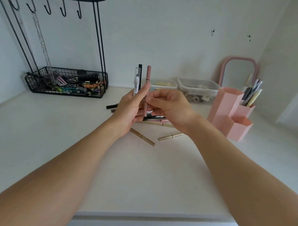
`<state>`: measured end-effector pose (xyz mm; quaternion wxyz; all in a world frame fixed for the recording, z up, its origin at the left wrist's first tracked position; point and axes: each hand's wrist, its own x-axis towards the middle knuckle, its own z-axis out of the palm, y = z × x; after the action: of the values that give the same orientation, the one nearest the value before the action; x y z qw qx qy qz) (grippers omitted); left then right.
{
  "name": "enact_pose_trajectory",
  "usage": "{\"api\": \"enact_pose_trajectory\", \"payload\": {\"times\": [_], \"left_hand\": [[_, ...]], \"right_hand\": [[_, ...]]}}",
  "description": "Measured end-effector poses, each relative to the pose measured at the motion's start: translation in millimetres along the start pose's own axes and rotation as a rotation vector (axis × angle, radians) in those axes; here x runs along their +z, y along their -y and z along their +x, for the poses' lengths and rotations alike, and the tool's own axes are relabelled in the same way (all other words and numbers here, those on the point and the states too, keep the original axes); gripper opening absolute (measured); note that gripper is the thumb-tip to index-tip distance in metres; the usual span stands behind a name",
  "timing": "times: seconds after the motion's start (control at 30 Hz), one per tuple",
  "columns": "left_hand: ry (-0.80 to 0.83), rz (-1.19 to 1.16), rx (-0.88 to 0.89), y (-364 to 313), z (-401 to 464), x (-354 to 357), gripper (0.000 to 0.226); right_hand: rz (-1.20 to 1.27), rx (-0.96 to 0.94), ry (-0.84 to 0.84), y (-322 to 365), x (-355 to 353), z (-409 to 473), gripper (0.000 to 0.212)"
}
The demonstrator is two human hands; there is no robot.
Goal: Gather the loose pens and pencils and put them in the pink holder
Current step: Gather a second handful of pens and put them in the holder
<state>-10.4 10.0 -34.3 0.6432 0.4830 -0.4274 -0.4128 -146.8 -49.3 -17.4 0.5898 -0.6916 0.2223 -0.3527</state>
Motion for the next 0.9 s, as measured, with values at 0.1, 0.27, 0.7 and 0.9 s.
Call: {"api": "enact_pose_trajectory", "payload": {"times": [0.1, 0.27, 0.7, 0.9], "left_hand": [[0.002, 0.025, 0.029, 4, 2, 1, 0.023], [0.020, 0.102, 0.070, 10, 4, 1, 0.022], [-0.285, 0.013, 0.075, 3, 16, -22, 0.017], [-0.405, -0.004, 0.013, 3, 18, -26, 0.035]], "right_hand": [[0.047, -0.018, -0.010, -3, 9, -1, 0.016], [0.027, -0.021, -0.089, -6, 13, -2, 0.003], [-0.858, -0.069, -0.327, 0, -53, 12, 0.013], [-1.062, 0.045, -0.172, -8, -62, 11, 0.013]]}}
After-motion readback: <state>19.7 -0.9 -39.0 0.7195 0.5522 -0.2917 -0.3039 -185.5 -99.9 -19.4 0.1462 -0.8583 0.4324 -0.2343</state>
